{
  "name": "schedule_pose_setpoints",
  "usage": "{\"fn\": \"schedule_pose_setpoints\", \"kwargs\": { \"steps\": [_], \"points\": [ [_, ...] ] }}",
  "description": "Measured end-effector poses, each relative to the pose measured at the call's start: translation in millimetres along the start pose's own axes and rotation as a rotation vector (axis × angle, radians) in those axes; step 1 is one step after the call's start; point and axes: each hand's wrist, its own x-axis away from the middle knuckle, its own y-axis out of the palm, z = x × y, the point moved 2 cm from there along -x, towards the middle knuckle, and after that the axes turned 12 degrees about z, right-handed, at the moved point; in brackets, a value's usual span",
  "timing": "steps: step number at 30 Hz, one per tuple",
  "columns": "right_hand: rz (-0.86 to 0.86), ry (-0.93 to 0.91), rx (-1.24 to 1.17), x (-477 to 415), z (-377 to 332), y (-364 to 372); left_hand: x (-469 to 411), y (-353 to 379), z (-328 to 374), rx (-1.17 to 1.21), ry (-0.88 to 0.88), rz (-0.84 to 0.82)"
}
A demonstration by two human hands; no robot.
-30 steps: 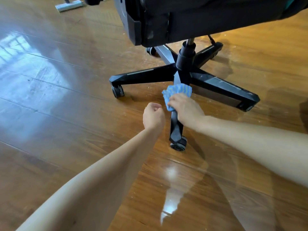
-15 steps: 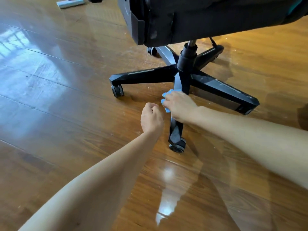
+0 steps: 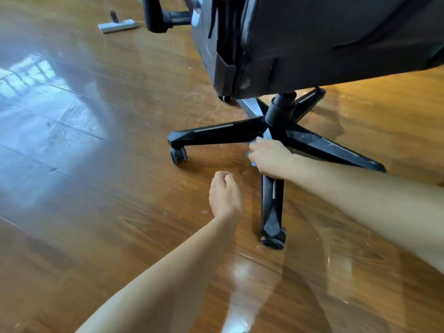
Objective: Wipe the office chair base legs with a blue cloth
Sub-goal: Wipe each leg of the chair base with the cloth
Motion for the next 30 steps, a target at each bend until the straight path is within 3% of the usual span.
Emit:
{"fn": "schedule_pose_setpoints", "kwargs": {
  "steps": [3,11,15,18,25,30],
  "points": [
    [0.125,0.005,0.062,2.0,8.7,-7.4,-3.4,7.6,1.2,0.035,-0.013,-0.020],
    [-0.034,-0.167,0.096,19.1,-34.4,5.7,7.4,15.9,11.8,0.116,-0.007,-0.018],
    [0.051,-0.062,0.228,-11.8,-9.1,-4.7,12.0,17.3,6.4,0.105,-0.028,0.004],
    [0.023,0.037,0.226,-15.0,-8.0,-5.5,13.0,16.0,1.6,0.082,-0.030,0.019],
    [-0.164,-0.187,0.192,22.3,-53.4,0.4,5.3,15.0,1.3,0.072,-0.046,0.036],
    [0.062,-0.049,0.160,-5.0,-5.1,-5.9,15.6,16.4,0.0,0.067,-0.069,0.058]
  ]
}}
